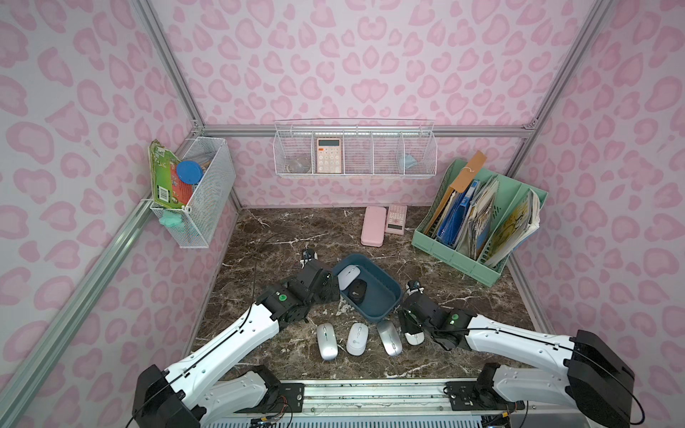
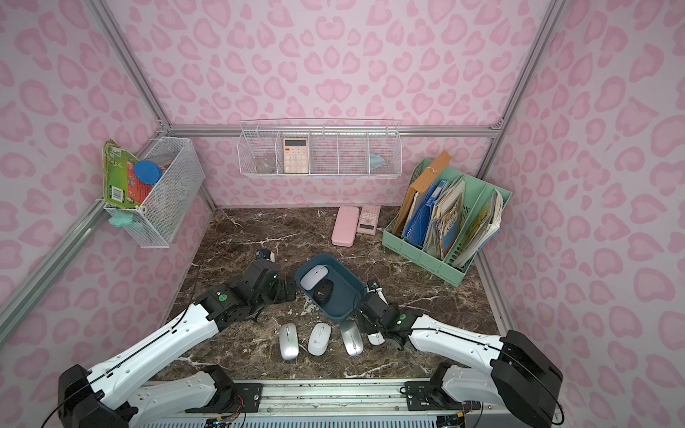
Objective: Take out the mouse from the storage box
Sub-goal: Place the mouse at the center of the board, then pick up the mouse from the storage box.
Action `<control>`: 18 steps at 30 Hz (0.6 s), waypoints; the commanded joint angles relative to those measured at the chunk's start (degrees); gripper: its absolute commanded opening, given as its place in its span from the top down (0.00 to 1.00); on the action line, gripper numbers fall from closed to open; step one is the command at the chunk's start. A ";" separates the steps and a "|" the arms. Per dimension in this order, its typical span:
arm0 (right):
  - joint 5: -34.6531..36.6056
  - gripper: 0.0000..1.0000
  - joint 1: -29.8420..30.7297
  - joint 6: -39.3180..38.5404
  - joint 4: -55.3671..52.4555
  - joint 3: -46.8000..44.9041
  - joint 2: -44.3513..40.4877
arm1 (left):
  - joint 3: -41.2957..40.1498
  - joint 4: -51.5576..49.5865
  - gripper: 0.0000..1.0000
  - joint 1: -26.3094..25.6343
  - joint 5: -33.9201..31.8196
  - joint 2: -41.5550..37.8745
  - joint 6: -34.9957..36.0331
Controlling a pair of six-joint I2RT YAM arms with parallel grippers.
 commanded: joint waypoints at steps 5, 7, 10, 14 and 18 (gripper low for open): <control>5.00 0.14 -5.13 -3.40 2.34 -2.79 -8.63 | 8.02 -2.16 0.01 0.09 2.01 8.31 3.53; 5.03 0.14 -6.87 -4.36 4.57 -4.75 -11.58 | 9.86 -2.30 0.01 0.13 2.48 11.02 3.81; 3.06 0.15 -10.04 -5.83 6.61 -6.59 -15.61 | 12.64 -2.99 0.02 0.08 4.40 15.28 4.39; 0.21 0.14 -15.29 -7.67 9.36 -8.67 -19.70 | 16.43 -3.42 0.02 0.07 6.27 21.05 5.84; -4.44 0.14 -19.14 -7.78 13.11 -12.06 -23.31 | 23.11 -8.06 0.03 0.09 5.53 27.46 5.65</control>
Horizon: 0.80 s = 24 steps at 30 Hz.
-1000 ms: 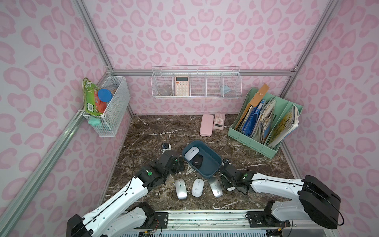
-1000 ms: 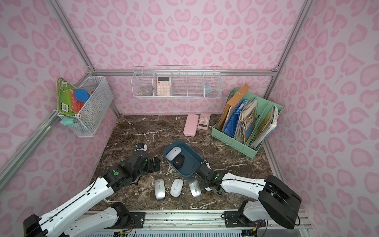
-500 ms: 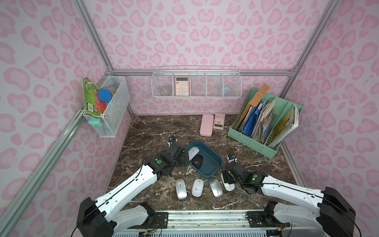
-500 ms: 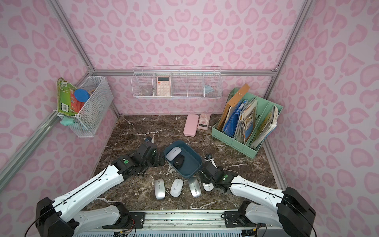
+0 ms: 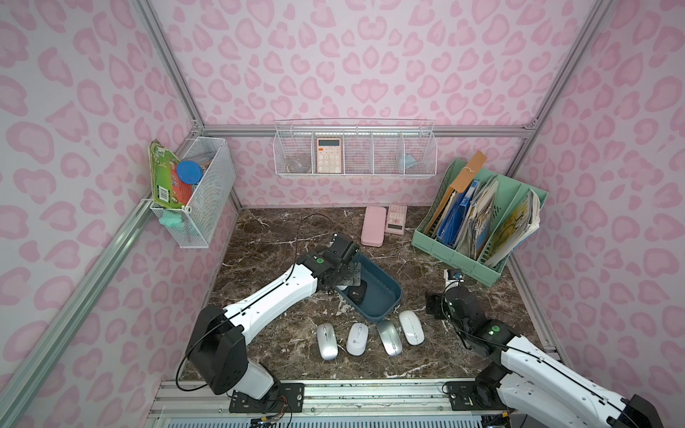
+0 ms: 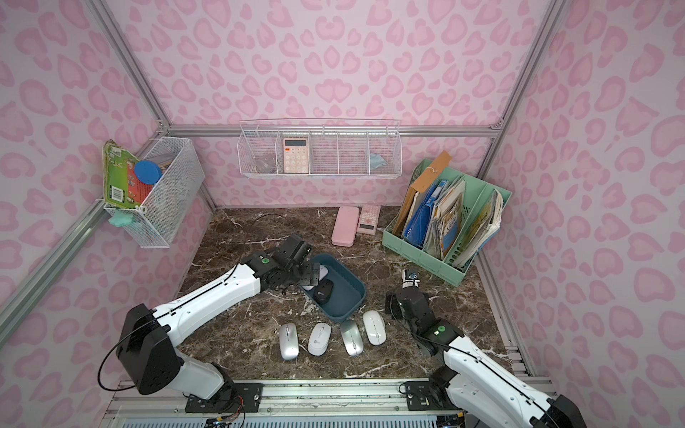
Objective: Take out the mouse from the storage box
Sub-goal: Pick up the mouse from the storage box.
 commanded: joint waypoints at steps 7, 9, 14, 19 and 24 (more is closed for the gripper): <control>-7.61 0.13 -2.80 -0.56 8.69 -5.99 -2.21 | 10.27 -10.28 0.03 0.21 2.99 9.95 1.87; -7.70 0.12 -2.90 -0.37 9.05 -6.09 -1.34 | 12.80 -11.44 0.04 0.29 3.91 12.00 2.09; -7.90 0.12 -3.04 0.11 10.63 -7.69 -0.84 | 17.77 -13.73 0.11 0.38 7.99 17.32 3.31; -8.47 0.11 -3.33 0.09 11.50 -8.29 -1.48 | 20.43 -15.47 0.16 0.30 8.12 21.93 4.49; -9.37 0.10 -3.42 -0.27 11.90 -7.50 1.19 | 19.13 -14.36 0.19 0.39 9.91 23.78 4.51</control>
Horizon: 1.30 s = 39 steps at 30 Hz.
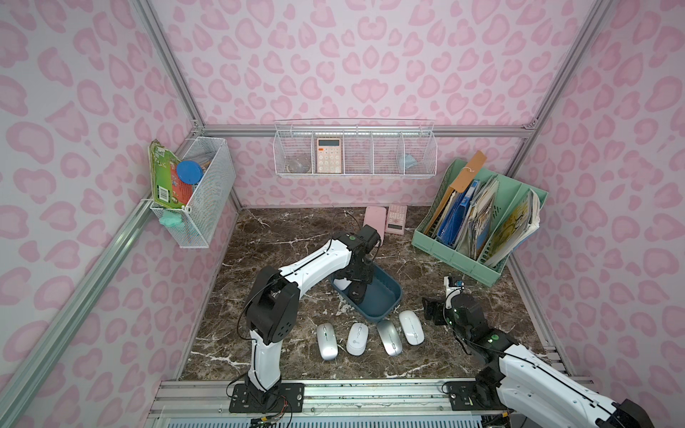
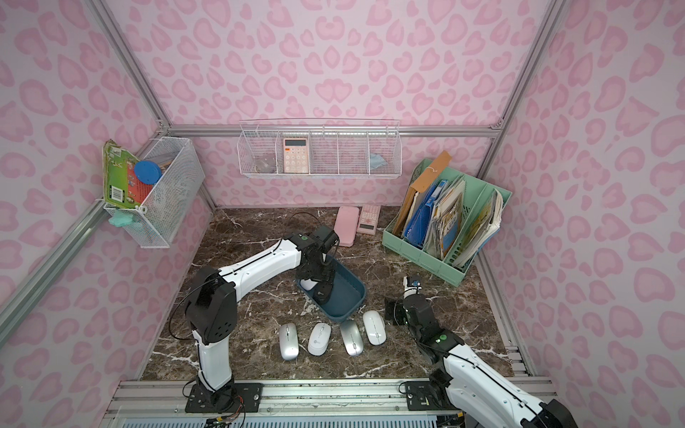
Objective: Take out the mouse from the storage box
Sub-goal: Pick up the mouse from the storage box.
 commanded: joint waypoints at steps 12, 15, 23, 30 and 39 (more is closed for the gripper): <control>-0.75 0.09 -0.01 -0.65 2.11 2.04 5.19 | -1.56 -0.18 0.28 0.24 6.08 4.35 -0.49; -0.76 0.09 -0.01 -0.66 2.24 2.01 5.26 | -2.79 0.88 0.28 0.12 6.52 4.77 -0.93; -0.76 0.09 -0.01 -0.73 2.28 1.99 5.45 | -1.99 1.29 0.27 0.15 7.45 7.32 -1.55; -0.70 0.09 -0.36 -0.72 2.39 2.34 6.35 | 0.18 1.46 0.34 0.19 8.90 8.80 -2.00; -2.45 0.09 -0.58 -1.48 2.30 1.73 4.75 | -0.45 1.98 0.38 -0.04 9.81 10.70 -2.39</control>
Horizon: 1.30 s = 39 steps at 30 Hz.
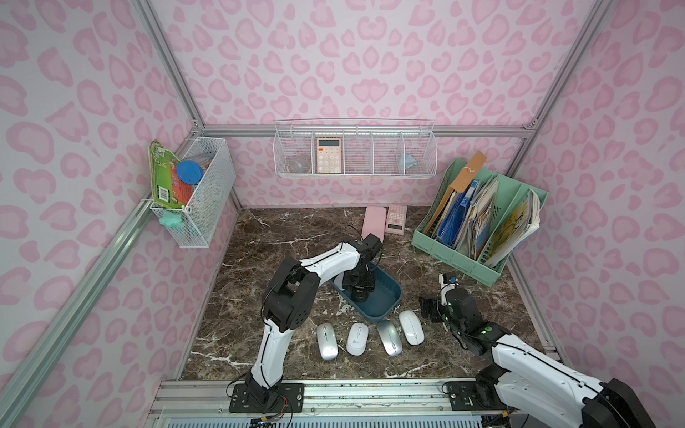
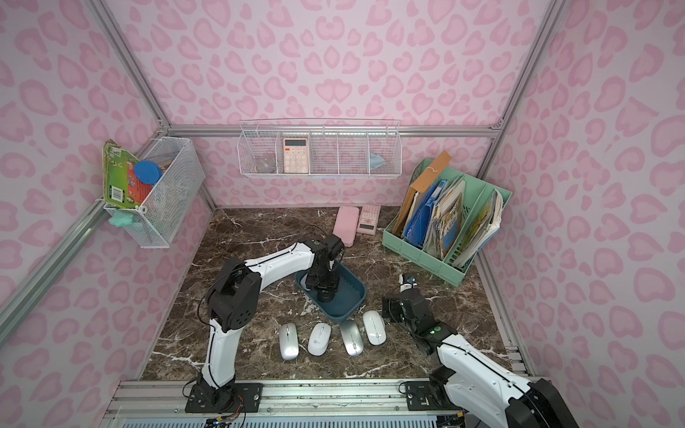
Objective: Take out the mouse from the storage box
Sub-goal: Pick up the mouse from the storage box.
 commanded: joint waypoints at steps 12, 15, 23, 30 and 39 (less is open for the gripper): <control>-0.50 0.09 -0.13 -0.50 1.94 -2.07 -4.07 | 4.66 -4.56 0.33 -0.86 -0.63 4.80 -0.40; -0.55 0.09 -0.13 -0.51 2.20 -2.47 -5.02 | 5.61 -5.23 0.30 -1.23 -0.81 5.42 -0.51; -0.70 0.09 -0.11 -0.59 2.33 -2.63 -5.16 | 6.93 -5.82 0.39 -1.84 -1.90 5.93 -0.84; -0.70 0.09 -0.14 -0.66 2.29 -2.70 -5.48 | 8.39 -6.25 0.46 -2.40 -2.42 5.08 -0.95; -0.77 0.09 -0.03 -0.50 2.38 -3.07 -6.13 | 9.87 -7.92 0.48 -3.41 -2.97 2.87 -1.24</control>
